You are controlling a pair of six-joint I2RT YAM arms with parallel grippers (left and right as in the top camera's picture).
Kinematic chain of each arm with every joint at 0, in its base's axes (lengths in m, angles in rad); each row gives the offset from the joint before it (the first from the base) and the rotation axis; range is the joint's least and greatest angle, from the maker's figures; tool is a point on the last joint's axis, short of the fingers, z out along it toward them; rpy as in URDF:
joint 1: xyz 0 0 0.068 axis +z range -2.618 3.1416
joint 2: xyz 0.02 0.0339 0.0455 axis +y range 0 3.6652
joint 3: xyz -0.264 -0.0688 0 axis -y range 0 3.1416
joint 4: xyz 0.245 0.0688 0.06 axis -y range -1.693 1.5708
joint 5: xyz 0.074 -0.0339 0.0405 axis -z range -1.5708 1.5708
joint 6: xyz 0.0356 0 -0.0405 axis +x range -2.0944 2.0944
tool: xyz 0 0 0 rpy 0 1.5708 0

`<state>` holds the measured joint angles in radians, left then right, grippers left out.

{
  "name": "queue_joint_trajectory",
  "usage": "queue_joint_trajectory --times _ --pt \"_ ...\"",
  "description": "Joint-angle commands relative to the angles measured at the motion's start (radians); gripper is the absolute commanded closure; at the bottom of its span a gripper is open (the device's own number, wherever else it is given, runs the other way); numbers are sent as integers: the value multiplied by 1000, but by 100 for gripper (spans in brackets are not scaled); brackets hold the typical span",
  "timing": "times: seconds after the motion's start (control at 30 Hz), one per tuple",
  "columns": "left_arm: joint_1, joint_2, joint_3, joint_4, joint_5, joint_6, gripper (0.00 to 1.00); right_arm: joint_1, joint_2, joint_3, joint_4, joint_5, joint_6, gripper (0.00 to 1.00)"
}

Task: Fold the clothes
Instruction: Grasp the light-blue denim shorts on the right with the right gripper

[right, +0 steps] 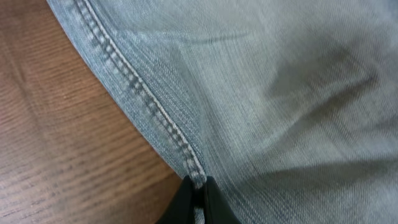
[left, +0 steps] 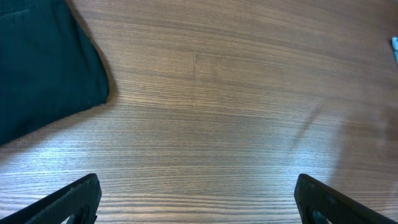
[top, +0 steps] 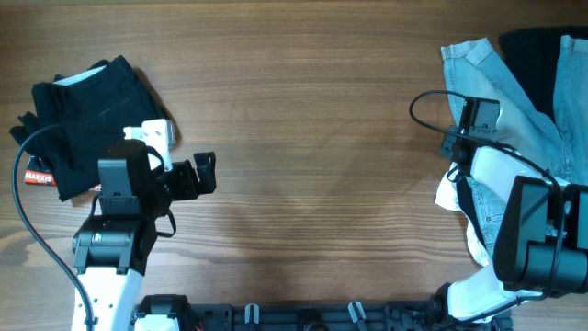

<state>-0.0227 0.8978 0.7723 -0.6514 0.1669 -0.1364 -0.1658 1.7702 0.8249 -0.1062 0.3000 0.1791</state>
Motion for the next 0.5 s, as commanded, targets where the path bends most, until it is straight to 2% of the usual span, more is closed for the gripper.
queue_joint_trajectory --times 0.0,0.13,0.2,0.33,0.47 --pt "9 -2 21 6 16 -6 0 -2 -75 87 -66 19 -75 96" --pt "9 -2 21 23 16 -6 0 3 -263 298 -271 -69 -151 96" --pt "9 -2 21 30 16 -6 0 19 -356 374 -376 -238 -144 96" --pt "9 -1 21 45 16 -6 0 84 -423 375 -410 -522 25 95" --pt "9 -1 21 49 16 -6 0 240 -369 373 -301 -633 136 93"
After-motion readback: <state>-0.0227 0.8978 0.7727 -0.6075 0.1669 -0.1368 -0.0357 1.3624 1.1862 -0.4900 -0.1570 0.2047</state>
